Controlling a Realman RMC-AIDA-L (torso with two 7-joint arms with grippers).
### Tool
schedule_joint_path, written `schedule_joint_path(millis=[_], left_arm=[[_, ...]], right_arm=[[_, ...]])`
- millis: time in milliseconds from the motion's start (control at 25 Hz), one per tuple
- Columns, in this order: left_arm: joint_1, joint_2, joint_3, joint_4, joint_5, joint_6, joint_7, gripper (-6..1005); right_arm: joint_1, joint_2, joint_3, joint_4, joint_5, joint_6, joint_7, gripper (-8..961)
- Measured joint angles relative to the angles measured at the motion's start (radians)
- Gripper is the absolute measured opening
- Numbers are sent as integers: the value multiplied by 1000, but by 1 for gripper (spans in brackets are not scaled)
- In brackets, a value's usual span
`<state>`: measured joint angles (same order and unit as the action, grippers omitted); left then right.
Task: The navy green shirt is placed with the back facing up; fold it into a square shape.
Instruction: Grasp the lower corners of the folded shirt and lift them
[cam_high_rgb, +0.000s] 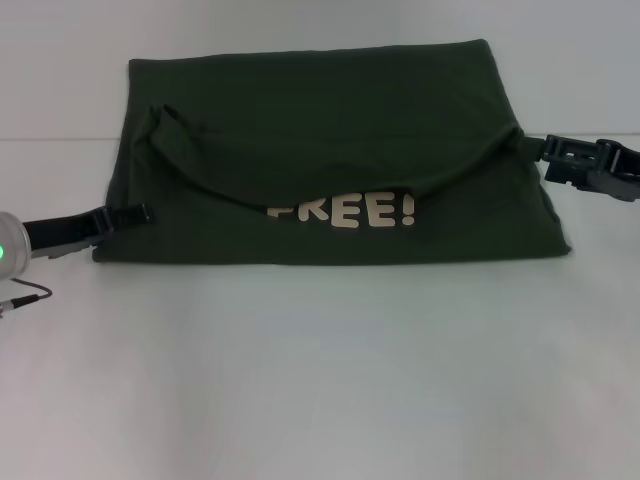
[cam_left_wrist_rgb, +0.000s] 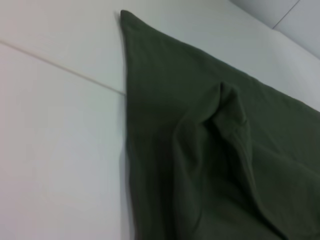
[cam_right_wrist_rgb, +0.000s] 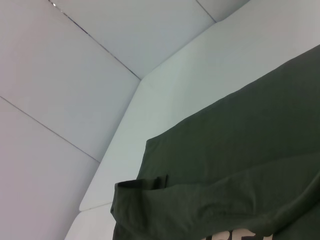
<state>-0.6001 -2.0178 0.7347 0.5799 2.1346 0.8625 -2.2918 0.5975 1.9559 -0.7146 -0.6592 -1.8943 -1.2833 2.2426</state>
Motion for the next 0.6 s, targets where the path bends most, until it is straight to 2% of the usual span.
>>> schedule_joint_path(millis=[600], left_arm=[[1, -12, 14, 6, 17, -23, -17, 912]], right_arm=[[2, 1, 18, 10, 1, -2, 0, 867]])
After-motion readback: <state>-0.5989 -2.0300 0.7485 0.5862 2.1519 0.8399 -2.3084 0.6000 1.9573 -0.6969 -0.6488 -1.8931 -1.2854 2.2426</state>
